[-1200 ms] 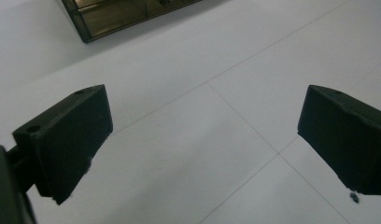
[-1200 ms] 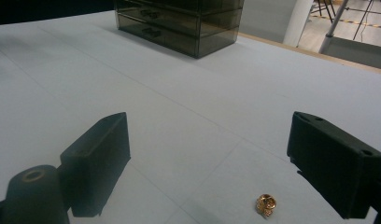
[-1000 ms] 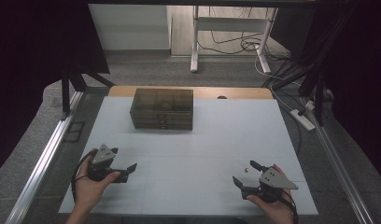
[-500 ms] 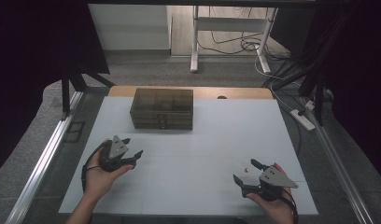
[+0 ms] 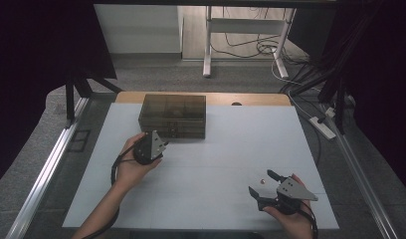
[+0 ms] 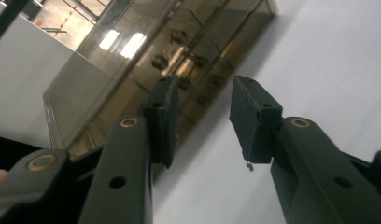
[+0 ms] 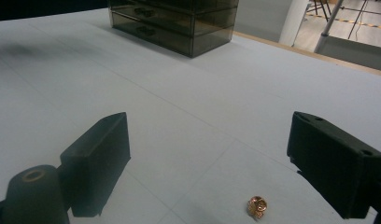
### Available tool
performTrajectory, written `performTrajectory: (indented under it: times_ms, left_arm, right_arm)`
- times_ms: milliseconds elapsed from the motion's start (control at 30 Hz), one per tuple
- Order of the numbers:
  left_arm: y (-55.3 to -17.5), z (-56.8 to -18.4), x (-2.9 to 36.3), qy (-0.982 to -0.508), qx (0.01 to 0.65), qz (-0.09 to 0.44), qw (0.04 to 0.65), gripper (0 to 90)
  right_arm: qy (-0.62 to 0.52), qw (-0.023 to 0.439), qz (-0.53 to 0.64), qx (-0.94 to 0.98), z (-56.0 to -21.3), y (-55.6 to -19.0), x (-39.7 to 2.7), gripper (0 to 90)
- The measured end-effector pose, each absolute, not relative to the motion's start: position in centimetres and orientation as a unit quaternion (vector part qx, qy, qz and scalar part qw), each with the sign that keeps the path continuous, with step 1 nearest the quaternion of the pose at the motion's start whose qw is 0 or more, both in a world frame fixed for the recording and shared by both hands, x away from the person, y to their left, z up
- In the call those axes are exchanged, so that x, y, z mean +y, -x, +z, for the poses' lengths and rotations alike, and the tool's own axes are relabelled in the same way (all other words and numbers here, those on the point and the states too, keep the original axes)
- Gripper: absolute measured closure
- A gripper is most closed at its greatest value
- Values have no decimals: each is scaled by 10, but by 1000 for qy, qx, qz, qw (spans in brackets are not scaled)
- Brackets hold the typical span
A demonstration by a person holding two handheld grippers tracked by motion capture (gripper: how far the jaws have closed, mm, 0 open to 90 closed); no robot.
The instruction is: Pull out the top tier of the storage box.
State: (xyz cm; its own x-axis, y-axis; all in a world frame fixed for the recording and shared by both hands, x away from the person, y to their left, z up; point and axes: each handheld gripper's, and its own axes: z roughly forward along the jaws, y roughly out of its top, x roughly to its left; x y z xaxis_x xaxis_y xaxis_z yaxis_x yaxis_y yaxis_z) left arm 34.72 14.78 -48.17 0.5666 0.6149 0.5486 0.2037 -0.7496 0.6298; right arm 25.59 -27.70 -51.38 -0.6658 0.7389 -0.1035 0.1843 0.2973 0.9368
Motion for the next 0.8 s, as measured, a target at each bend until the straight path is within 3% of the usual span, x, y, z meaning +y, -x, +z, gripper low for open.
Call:
performTrajectory:
  times_ms: [267, 800]
  left_arm:
    - [-374, -487, 132, -851, 218, 430, 208, 656]
    - [-383, -493, 118, -847, 180, 477, 147, 683]
  right_arm:
    - [-306, 269, 508, 759, -515, -255, -277, 129]
    - [-307, 268, 508, 759, -515, -255, -277, 129]
